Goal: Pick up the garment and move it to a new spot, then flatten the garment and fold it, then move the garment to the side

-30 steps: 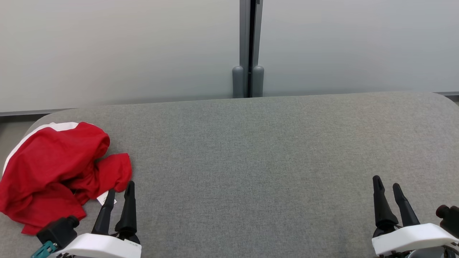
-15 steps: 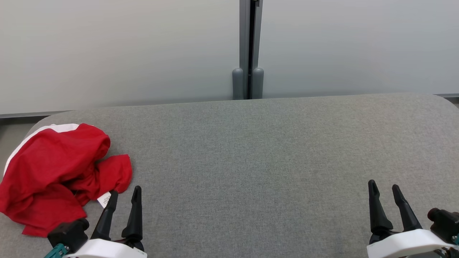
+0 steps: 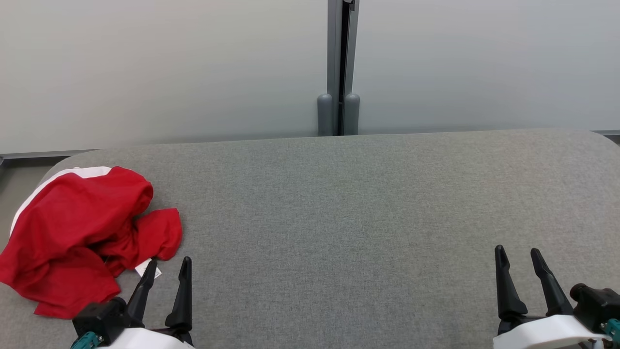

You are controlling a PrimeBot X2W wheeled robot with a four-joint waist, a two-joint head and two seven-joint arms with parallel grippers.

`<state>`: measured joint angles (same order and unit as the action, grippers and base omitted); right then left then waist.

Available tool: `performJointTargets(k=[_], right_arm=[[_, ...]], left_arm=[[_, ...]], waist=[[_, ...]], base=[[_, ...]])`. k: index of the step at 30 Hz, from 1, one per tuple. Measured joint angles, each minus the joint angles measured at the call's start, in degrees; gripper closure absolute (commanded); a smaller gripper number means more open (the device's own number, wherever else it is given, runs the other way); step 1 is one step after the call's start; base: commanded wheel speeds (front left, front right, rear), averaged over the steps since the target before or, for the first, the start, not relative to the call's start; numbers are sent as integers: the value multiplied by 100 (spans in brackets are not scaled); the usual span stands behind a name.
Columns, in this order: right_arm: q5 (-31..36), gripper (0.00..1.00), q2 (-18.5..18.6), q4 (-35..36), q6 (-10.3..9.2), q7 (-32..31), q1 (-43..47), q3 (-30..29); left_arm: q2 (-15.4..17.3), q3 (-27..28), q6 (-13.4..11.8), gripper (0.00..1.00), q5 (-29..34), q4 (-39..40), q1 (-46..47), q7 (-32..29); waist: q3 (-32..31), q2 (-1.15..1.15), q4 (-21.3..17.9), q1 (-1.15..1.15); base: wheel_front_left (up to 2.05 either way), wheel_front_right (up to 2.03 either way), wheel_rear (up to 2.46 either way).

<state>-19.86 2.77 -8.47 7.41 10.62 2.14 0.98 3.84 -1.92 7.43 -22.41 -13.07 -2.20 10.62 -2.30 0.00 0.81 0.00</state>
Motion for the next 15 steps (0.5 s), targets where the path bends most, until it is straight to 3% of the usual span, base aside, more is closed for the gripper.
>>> performJointTargets(k=[15], right_arm=[[680, 0, -2, -114, 1, 175, 81, -49]], left_arm=[[35, 22, 1, 0, 710, -87, -84, 178]], waist=[[-60, 0, 25, 0]], base=[[0, 0, 0]])
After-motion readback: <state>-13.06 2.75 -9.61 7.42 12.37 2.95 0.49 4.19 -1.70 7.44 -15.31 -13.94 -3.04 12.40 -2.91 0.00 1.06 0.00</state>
